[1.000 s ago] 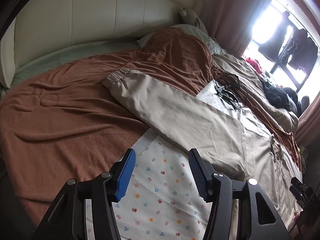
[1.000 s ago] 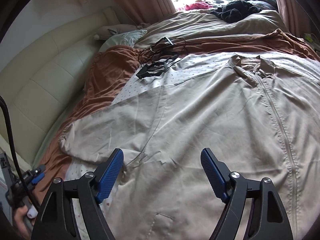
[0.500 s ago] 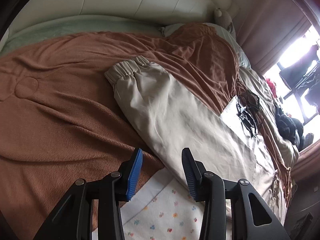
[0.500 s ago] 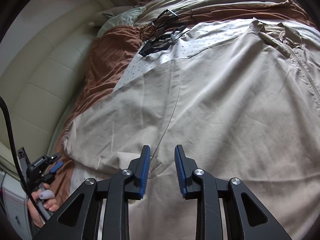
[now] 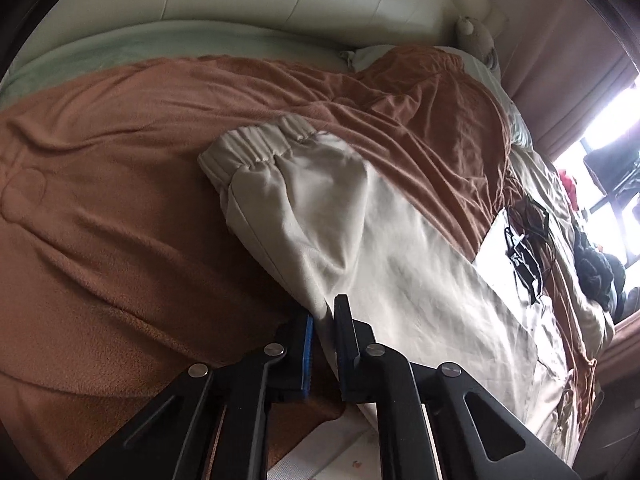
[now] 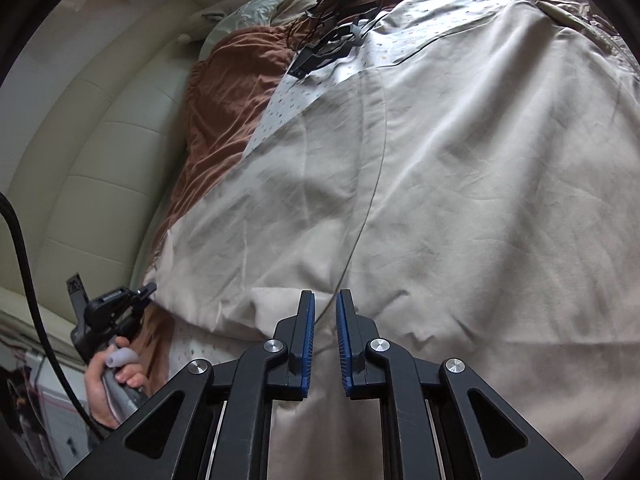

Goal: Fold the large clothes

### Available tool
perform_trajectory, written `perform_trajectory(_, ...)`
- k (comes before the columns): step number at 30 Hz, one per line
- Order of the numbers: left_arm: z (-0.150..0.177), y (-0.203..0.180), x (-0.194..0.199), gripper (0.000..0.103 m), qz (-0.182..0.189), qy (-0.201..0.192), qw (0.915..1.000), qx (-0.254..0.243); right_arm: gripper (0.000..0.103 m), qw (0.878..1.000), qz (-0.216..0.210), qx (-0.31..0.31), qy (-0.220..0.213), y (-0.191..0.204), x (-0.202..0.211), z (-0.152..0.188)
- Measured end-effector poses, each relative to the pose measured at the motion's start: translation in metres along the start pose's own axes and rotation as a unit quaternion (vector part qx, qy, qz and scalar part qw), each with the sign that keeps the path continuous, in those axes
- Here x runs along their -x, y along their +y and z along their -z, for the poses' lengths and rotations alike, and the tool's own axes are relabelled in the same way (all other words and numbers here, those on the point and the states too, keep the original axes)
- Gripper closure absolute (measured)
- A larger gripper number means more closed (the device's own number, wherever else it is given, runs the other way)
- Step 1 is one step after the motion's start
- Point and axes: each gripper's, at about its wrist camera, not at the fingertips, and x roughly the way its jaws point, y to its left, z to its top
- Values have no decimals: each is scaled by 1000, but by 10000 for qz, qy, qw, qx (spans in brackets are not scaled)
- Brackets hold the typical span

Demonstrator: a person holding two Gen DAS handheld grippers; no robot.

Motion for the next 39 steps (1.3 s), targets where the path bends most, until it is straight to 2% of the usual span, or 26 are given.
perform_trajectory(4,-9,-23,27,99,225,-149,9993,-250,93,9995,-224,-13,238,4,-15,11)
perform_trajectory(9,-15,-59,64,100,756,-255,9953,-540,93,9972,-504,-119,548,-1,-35,15)
perform_trajectory(16,-14,-122,119,101,1291,-396,9856,-1016,93,9961,-540,-93,692,-1,-25,11)
perform_trajectory(21,-6,-170,158,101,1672,-541,9744,-1404,93,9973,-590,-102,425,-5,9,9)
perform_trajectory(27,10,-222,178,101,1996,-498,9624,-1773,93,9983,-527,-239,-43,-25,68,13)
perform_trajectory(32,37,-258,187,101,2402,-310,9504,-1951,93,9975,-224,-259,-613,-52,129,10)
perform_trajectory(36,64,-282,189,101,2696,-101,9393,-2119,93,9930,107,-428,-1091,-84,176,21)
perform_trajectory(39,85,-297,188,101,2857,111,9321,-2223,93,9890,-34,-794,-1245,-109,202,33)
